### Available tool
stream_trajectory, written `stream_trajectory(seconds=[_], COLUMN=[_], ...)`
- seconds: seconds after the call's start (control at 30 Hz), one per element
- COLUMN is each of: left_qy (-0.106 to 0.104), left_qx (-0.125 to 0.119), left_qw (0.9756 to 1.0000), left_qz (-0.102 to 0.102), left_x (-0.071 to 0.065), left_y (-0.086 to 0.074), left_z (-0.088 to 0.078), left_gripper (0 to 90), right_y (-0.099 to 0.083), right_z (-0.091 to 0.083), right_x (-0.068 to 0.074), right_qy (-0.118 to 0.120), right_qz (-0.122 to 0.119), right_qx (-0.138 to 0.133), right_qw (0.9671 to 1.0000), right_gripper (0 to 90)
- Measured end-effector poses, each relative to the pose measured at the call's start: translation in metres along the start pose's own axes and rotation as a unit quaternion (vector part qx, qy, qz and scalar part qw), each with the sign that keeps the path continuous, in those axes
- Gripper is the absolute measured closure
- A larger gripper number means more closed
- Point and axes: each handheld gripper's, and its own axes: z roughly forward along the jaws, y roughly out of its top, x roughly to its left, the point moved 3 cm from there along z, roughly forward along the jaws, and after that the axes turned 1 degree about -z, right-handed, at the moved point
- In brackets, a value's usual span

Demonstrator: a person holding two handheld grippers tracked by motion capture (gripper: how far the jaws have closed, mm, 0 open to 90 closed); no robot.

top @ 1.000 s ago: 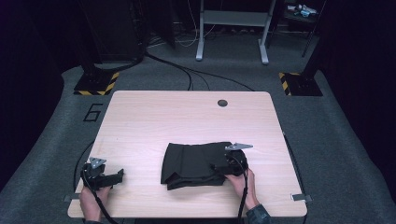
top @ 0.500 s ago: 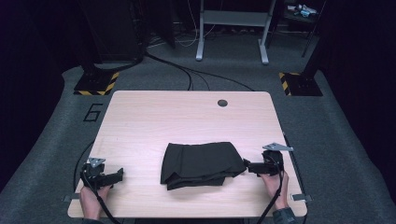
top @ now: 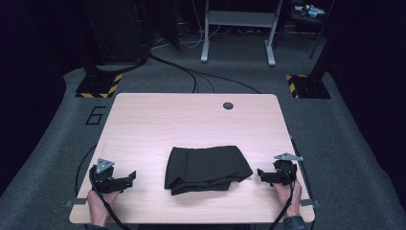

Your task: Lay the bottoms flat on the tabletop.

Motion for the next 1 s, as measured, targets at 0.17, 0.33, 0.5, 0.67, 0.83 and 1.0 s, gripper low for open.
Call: stream_trajectory(seconds=[0.17, 0.33, 0.5, 0.67, 0.83, 1.0], left_qy=[-0.032, -0.059, -0.086, -0.11, -0.138, -0.166], left_qx=[-0.006, -0.002, -0.001, -0.004, 0.013, 0.02], left_qw=[0.9989, 0.9956, 0.9901, 0.9844, 0.975, 0.9651], left_qz=[0.033, 0.073, 0.11, 0.137, 0.174, 0.202], left_x=[-0.031, -0.059, -0.087, -0.12, -0.153, -0.187], left_y=[0.017, 0.034, 0.05, 0.061, 0.065, 0.064], left_z=[0.006, 0.009, 0.012, 0.018, 0.025, 0.032], left_gripper=[0.2, 0.3, 0.2, 0.2, 0.2, 0.6], right_y=[-0.002, -0.002, -0.002, -0.002, -0.003, -0.003], right_z=[0.0, 0.0, 0.0, 0.0, 0.0, 0.0], right_x=[0.002, 0.002, 0.002, 0.001, 0.001, 0.001], right_qy=[-0.015, -0.015, -0.017, -0.019, -0.02, -0.022], right_qz=[-0.005, -0.004, -0.003, -0.001, -0.006, -0.005], right_qx=[0.001, 0.0, -0.002, -0.003, -0.002, -0.002], right_qw=[0.9999, 0.9999, 0.9998, 0.9998, 0.9998, 0.9997], right_gripper=[0.0, 0.0, 0.0, 0.0, 0.0, 0.0])
